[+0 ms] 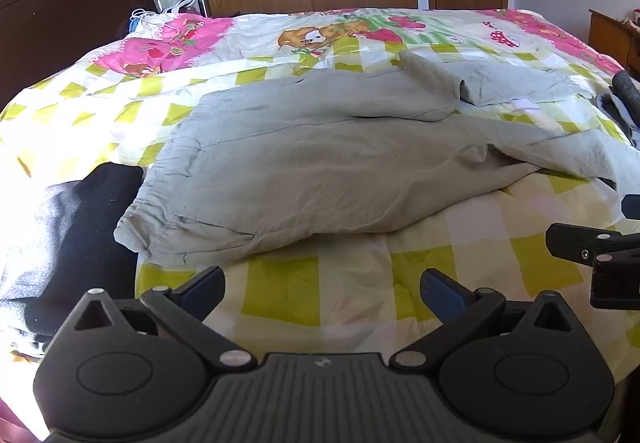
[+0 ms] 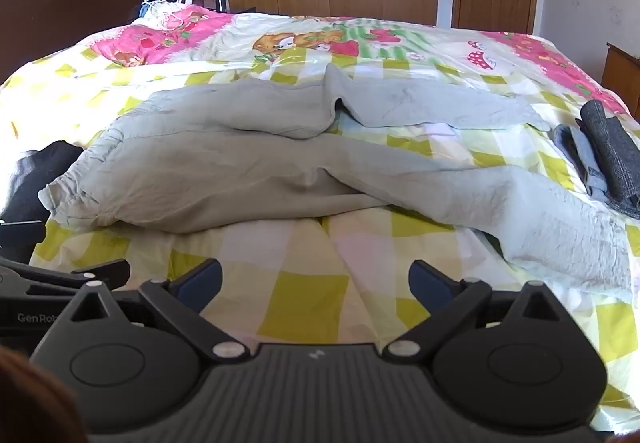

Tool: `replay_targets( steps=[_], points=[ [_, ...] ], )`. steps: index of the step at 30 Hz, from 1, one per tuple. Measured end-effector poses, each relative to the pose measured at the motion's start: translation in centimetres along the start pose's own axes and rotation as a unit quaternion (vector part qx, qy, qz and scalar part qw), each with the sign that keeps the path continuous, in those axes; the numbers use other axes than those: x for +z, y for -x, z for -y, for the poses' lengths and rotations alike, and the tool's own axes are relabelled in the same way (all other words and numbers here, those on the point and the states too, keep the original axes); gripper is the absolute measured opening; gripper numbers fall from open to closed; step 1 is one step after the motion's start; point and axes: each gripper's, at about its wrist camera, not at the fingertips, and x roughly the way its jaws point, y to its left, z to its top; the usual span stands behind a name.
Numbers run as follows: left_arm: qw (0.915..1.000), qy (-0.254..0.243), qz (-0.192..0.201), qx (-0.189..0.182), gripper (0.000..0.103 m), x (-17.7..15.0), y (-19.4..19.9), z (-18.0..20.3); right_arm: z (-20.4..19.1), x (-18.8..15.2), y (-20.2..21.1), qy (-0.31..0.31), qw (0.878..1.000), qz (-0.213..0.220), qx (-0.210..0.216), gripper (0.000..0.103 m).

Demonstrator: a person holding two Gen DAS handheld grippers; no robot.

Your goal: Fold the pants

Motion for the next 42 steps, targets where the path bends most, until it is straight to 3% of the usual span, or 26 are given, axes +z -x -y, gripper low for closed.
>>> replay_targets(
  steps=[19, 42],
  points=[
    [0.9999, -0.016, -0.004, -0.003, 0.103, -0.6, -0.7, 0.8, 1.2, -0.6, -0.8, -0.006, 0.999, -0.023, -0.029, 0.096],
    [0.9997, -0.022, -0.002, -0.007, 0.103, -0.7, -0.7, 1.0, 1.5, -1.0, -1.1, -0.005, 0.999, -0.026, -0.035, 0.095]
  ],
)
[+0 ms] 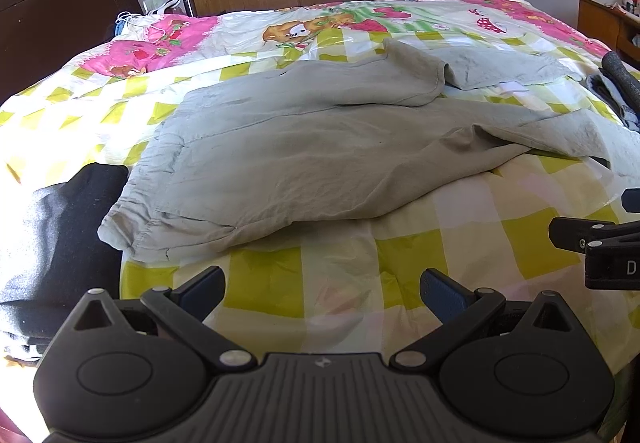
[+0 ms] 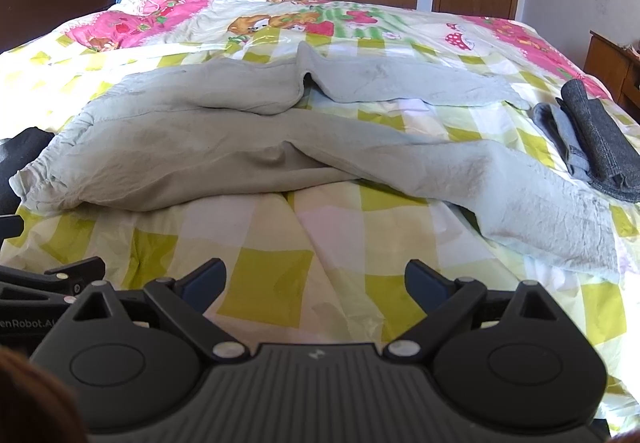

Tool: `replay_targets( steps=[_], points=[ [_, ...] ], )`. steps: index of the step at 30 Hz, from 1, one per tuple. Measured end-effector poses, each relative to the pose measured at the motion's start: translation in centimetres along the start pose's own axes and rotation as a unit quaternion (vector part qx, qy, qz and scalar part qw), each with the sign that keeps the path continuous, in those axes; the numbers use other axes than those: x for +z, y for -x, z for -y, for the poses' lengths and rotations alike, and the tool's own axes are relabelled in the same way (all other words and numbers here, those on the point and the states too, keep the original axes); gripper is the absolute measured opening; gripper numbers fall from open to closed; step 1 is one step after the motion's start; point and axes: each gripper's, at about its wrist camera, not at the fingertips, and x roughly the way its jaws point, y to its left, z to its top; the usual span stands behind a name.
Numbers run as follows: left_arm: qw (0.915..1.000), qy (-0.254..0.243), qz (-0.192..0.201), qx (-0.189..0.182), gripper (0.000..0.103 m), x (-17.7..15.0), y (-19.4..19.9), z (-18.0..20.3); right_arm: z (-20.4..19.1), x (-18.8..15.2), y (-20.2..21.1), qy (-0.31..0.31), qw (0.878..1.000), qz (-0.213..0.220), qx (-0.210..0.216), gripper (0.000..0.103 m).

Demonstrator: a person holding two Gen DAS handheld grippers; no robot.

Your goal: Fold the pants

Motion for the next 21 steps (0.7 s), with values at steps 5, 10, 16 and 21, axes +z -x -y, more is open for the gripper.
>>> replay_targets(
  steps=[5, 10, 16, 21],
  points=[
    [1.0, 0.0, -0.001, -0.001, 0.103, 0.0, -0.02, 0.01, -0.03, -0.08, -0.05, 0.001, 1.0, -0.001, -0.001, 0.095],
    [1.0, -0.001, -0.002, -0.002, 0.103, -0.01, -0.09, 0.06, -0.07, -0.12, -0.1, 0.002, 1.0, -0.002, -0.001, 0.095],
    [1.0, -0.003, -0.003, -0.002, 0.103, -0.04, -0.15, 0.11, -0.05, -0.15, -0.13, 0.002, 1.0, -0.003, -0.002, 0.094],
    [1.0, -0.004, -0.003, -0.003, 0.103, -0.07, -0.19, 0.12, 0.01, -0.34, -0.26, 0.001, 1.0, -0.006, -0.006, 0.093]
  ],
)
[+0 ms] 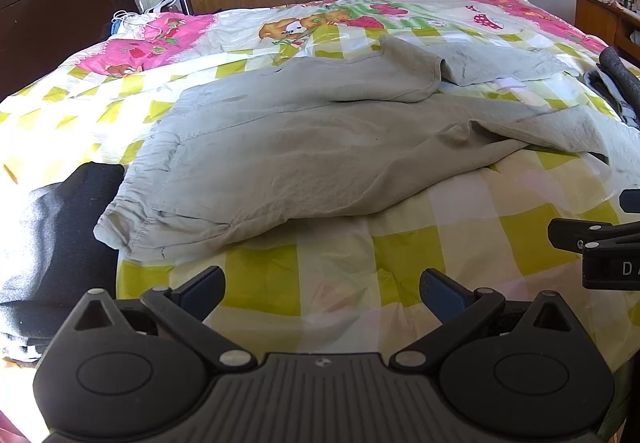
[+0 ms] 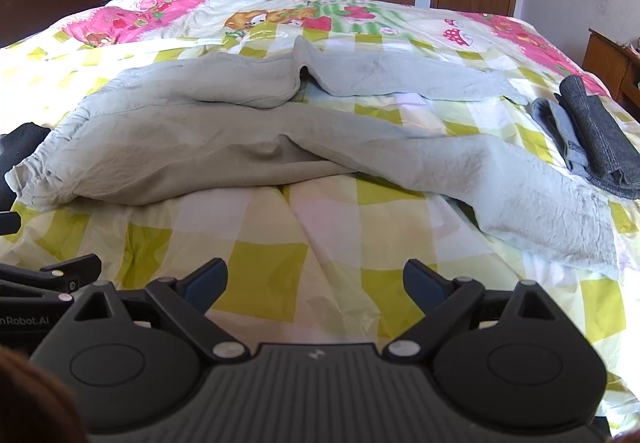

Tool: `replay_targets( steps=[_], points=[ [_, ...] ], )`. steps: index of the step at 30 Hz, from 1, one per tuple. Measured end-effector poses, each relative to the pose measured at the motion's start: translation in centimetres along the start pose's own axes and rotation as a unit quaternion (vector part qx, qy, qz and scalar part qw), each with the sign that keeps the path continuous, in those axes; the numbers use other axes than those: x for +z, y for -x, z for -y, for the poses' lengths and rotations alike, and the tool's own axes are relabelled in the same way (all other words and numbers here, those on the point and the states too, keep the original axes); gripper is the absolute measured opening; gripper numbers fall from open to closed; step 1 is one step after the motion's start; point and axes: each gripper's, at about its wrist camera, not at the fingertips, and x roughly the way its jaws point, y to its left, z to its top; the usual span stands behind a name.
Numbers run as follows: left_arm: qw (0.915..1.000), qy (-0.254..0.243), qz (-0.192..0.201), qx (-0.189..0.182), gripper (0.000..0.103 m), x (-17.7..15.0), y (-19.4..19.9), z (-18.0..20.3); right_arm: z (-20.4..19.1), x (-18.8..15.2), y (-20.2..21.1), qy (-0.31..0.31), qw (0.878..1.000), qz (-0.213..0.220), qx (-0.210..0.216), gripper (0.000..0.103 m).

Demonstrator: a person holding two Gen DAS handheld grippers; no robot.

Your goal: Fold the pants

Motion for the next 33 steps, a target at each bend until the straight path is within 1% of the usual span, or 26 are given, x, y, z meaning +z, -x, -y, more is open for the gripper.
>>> replay_targets(
  steps=[2, 33],
  points=[
    [1.0, -0.001, -0.001, 0.0, 0.103, -0.01, -0.04, 0.01, 0.02, -0.03, -0.05, 0.0, 1.0, -0.001, -0.004, 0.091],
    [1.0, -0.007, -0.001, 0.001, 0.103, -0.07, -0.1, 0.34, 0.05, -0.27, -0.42, 0.004, 1.0, -0.012, -0.005, 0.091]
  ],
)
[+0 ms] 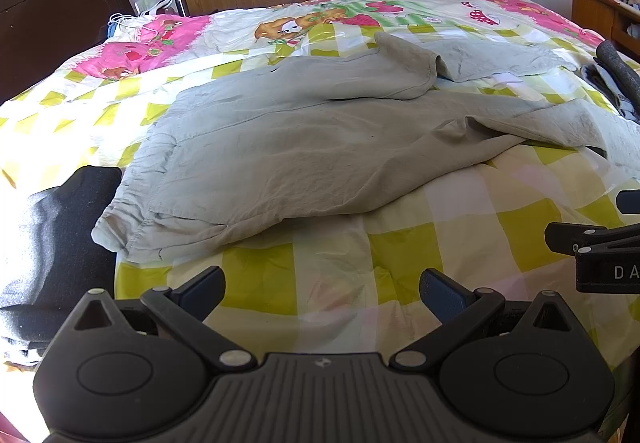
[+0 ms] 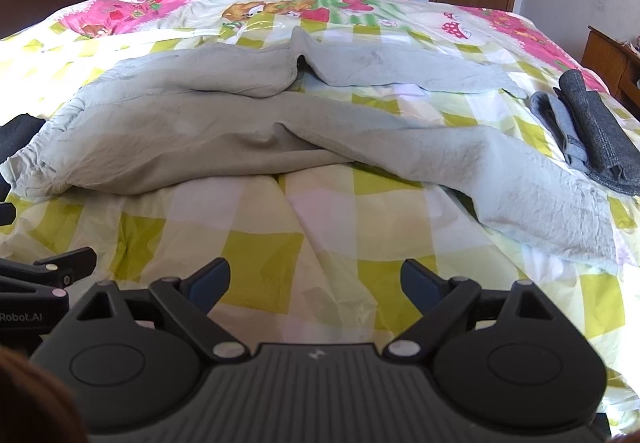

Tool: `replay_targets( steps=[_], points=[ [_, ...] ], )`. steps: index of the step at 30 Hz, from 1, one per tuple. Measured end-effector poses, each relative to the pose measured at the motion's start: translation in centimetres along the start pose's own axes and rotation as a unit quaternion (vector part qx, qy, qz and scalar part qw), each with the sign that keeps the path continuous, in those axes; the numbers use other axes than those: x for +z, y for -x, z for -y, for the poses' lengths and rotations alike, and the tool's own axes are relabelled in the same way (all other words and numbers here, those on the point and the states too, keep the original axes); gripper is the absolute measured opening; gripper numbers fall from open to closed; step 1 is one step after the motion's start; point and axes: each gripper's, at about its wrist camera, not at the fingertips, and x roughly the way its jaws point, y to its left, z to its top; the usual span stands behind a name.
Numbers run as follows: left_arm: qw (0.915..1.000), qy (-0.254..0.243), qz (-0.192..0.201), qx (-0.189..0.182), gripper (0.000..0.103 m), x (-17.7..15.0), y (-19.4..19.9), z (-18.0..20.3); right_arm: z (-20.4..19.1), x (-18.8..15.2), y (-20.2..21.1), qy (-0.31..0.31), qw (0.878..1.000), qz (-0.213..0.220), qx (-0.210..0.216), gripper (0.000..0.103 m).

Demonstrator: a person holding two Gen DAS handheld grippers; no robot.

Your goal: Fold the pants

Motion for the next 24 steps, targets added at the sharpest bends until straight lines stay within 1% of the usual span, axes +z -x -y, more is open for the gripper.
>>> replay_targets(
  steps=[24],
  points=[
    [1.0, -0.004, -0.001, -0.002, 0.103, 0.04, 0.04, 0.26, -0.45, -0.13, -0.05, 0.007, 1.0, -0.007, 0.004, 0.091]
  ],
)
